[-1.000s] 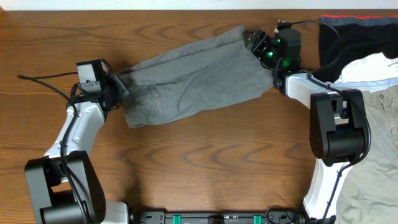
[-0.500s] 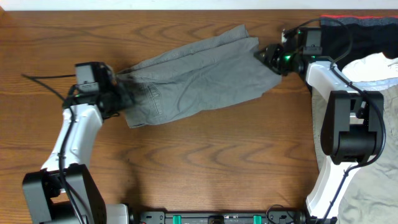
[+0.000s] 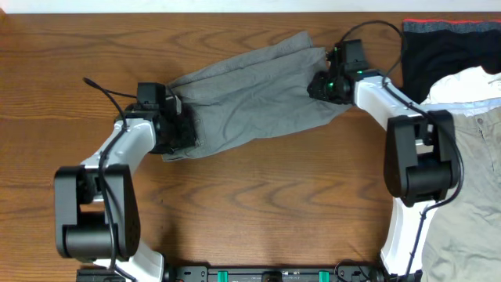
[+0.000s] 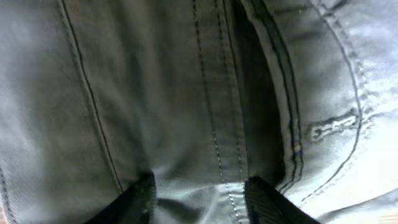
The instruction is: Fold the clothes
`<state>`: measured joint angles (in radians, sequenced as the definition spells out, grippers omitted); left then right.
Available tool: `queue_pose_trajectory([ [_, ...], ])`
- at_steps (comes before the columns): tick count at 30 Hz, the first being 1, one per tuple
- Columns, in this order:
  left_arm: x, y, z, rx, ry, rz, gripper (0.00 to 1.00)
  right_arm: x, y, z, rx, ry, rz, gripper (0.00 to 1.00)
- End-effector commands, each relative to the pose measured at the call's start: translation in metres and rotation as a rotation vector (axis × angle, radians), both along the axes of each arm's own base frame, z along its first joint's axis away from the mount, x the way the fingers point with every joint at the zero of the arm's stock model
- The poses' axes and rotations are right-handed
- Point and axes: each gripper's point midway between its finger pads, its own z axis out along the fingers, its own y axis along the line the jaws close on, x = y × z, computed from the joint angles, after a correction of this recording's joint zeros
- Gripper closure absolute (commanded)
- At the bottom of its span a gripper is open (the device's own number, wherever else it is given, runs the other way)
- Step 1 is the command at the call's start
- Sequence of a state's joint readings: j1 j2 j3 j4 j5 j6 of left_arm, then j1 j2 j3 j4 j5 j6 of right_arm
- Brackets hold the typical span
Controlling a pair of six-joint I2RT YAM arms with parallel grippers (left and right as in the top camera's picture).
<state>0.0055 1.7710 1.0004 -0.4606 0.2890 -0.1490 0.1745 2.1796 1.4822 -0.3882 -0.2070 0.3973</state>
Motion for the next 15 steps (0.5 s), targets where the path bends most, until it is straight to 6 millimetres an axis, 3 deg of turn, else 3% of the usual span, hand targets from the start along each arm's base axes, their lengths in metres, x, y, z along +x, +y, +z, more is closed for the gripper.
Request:
queue_pose_trajectory([
  [1,-0.004,0.003,-0.007,0.017,0.031,-0.011,0.54,-0.046,-0.014,-0.078,-0.133,0.216,0.012,0.64],
  [4,-0.008,0.005,-0.002,0.018,0.038,-0.006,0.54,-0.083,-0.014,-0.088,-0.162,0.367,0.023,0.74],
  [7,-0.011,0.016,0.004,0.044,0.042,0.018,0.53,-0.113,-0.019,-0.084,-0.243,0.467,0.042,0.78],
  [11,-0.018,0.043,0.014,0.118,0.050,0.078,0.53,-0.151,-0.015,-0.064,-0.316,0.583,0.091,0.82],
  [15,-0.021,0.061,0.034,0.127,0.018,0.127,0.53,-0.185,0.008,-0.036,-0.308,0.663,0.177,0.85],
])
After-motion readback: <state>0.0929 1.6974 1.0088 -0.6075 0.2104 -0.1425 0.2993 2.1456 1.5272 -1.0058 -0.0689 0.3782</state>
